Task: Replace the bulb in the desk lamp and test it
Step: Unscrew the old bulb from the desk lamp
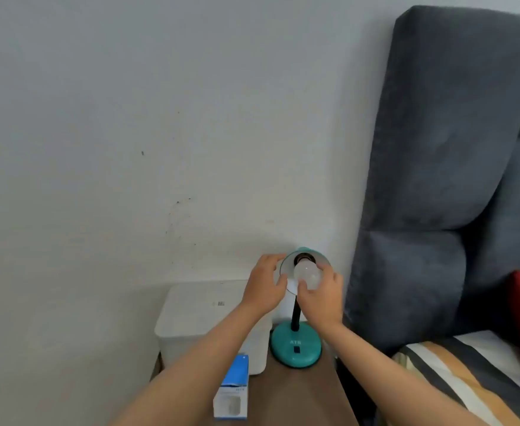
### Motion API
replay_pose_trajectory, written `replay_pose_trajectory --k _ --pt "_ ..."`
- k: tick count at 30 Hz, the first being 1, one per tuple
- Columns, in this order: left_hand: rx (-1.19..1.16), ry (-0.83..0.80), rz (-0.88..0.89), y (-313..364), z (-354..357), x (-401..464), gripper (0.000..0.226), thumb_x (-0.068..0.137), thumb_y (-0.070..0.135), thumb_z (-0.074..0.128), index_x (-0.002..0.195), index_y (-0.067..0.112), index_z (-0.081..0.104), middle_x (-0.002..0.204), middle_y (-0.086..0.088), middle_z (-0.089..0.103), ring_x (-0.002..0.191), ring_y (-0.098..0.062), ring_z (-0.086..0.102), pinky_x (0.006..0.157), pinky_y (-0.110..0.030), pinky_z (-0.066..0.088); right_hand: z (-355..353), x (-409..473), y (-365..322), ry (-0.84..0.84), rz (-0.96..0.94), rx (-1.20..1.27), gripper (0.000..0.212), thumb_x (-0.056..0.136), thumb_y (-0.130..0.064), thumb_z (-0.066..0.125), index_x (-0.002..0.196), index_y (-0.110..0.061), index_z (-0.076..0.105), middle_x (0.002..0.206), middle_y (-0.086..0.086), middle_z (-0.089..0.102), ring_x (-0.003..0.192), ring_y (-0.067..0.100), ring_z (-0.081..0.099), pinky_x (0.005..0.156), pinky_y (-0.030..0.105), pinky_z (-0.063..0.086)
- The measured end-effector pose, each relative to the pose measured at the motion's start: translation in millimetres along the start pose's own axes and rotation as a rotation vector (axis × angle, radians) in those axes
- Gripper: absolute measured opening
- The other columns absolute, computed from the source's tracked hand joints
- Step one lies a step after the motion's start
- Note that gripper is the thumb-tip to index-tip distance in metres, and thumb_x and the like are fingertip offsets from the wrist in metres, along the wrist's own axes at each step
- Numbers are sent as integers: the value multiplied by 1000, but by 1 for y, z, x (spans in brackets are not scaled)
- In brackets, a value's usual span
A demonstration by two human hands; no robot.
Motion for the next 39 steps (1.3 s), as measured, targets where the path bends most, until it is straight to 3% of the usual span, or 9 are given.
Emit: replay_pose_trajectory --k 3,7,11,16,22,28,32,35,39 --pt "9 1 0 -10 7 14 41 87 7 52 126 19 51 126 1 53 107 -12 52 97 -27 45 7 8 8 31 17 47 53 83 -18 65 130 -11 40 127 14 48 109 26 51 86 27 40" --pt "-19 21 5 -21 16 25 39 87 2 49 119 22 57 119 2 60 106 -11 57 91 -24 50 16 17 19 75 30 115 62 82 -18 67 135 -13 34 134 10 46 124 25 43 98 31 38" --pt "34 85 22 -28 17 32 40 85 3 49 113 31 59 112 10 63 97 -7 60 83 -28 54 23 24 26 116 46 147 59 83 -22 67 132 -12 36 132 11 49 120 26 49 95 31 42" --pt "105 117 49 -30 17 32 39 85 2 49 114 26 59 112 4 64 91 -14 63 80 -33 54 26 26 29 127 52 139 50 84 -23 65 128 -10 43 125 12 52 111 24 53 82 23 42" --pt "147 108 69 -31 15 35 38 84 2 49 114 23 60 107 0 65 90 -16 62 77 -38 55 29 30 26 94 0 33 48 82 -21 66 126 -14 48 125 9 52 109 23 54 83 24 42" --pt "150 78 78 -28 16 36 35 83 2 49 110 22 61 104 0 65 92 -17 62 77 -40 55 32 24 23 41 -130 -131 55 77 -5 63 126 -27 49 136 2 39 119 28 45 91 35 48" --pt "162 85 67 -28 13 36 34 84 2 50 110 23 60 106 0 65 88 -16 63 76 -37 55 27 18 25 72 -42 -70 64 82 -22 67 138 -24 37 143 7 32 121 23 46 91 33 48" --pt "169 84 73 -27 15 35 35 84 3 49 110 23 60 105 0 65 88 -16 63 75 -37 55 26 12 32 147 120 143 66 81 -26 68 138 -18 35 134 10 45 118 27 50 94 37 47" --pt "183 101 72 -28 15 33 35 85 3 49 111 24 60 105 1 64 89 -16 62 73 -38 56 30 13 36 181 210 211 62 83 -30 65 135 -13 36 130 12 53 118 29 52 97 37 45"
Point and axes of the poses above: each hand's wrist, its own x-axis towards the middle knuckle, its own z-axis out of the palm, y = z × x, the point moved 8 cm from there along x, towards the middle knuckle
